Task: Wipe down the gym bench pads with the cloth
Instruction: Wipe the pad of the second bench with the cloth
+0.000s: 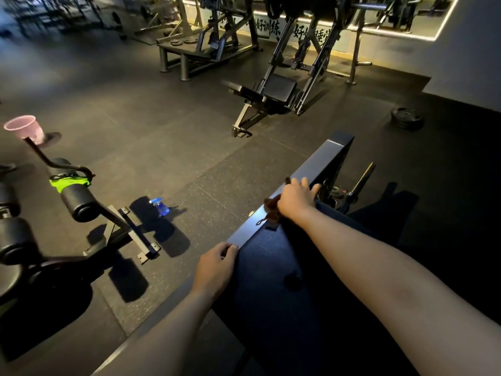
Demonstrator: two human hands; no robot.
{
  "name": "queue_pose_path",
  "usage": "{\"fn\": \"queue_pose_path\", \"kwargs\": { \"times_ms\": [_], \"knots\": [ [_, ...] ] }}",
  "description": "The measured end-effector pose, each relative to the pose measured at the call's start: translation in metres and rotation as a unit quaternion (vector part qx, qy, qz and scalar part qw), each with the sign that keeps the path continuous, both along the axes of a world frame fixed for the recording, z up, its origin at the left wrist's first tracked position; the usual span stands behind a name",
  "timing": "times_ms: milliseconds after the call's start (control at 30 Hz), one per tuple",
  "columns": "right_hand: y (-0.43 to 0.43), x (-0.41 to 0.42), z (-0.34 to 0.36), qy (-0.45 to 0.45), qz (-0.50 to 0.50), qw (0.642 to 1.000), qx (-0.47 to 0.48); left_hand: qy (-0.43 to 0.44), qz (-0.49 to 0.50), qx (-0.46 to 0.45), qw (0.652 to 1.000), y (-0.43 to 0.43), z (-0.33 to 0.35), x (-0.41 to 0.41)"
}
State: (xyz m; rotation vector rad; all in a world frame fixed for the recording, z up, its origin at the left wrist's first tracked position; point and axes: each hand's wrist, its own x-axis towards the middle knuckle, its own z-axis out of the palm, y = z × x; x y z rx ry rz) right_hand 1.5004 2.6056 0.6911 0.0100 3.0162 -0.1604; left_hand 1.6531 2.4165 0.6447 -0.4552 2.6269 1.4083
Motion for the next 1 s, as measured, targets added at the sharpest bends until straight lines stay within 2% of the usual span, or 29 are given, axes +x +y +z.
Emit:
{"fn": "queue_pose_path", "kwargs": {
  "times_ms": [100, 333, 533, 633, 700, 900, 1000],
  "knots": [
    [0.019, -0.005, -0.006, 0.029, -0.027, 0.999, 0.000, 0.012, 0.010, -0.005, 1.000, 0.000, 0.001, 0.001],
    [-0.018, 0.027, -0.011, 0.022, 0.040, 0.999, -0.010, 0.017, 0.032, 0.029, 0.999, 0.001, 0.012, 0.009],
    [-0.068, 0.094, -0.010, 0.019, 0.105, 0.993, -0.042, 0.006, 0.066, 0.162, 0.985, -0.013, 0.013, 0.031],
    [-0.103, 0.148, -0.018, 0.050, 0.161, 0.985, -0.042, 0.017, 0.051, 0.139, 0.989, -0.032, 0.003, 0.054],
    [-0.115, 0.170, -0.021, 0.078, 0.161, 0.982, -0.054, 0.007, 0.044, 0.146, 0.988, -0.045, -0.003, 0.066],
    [-0.140, 0.218, -0.022, 0.142, 0.138, 0.978, -0.062, -0.026, 0.036, 0.269, 0.962, -0.074, -0.005, 0.081],
    [-0.149, 0.248, -0.032, 0.164, 0.131, 0.977, -0.043, -0.027, 0.002, 0.315, 0.949, -0.081, -0.010, 0.082]
  ]
}}
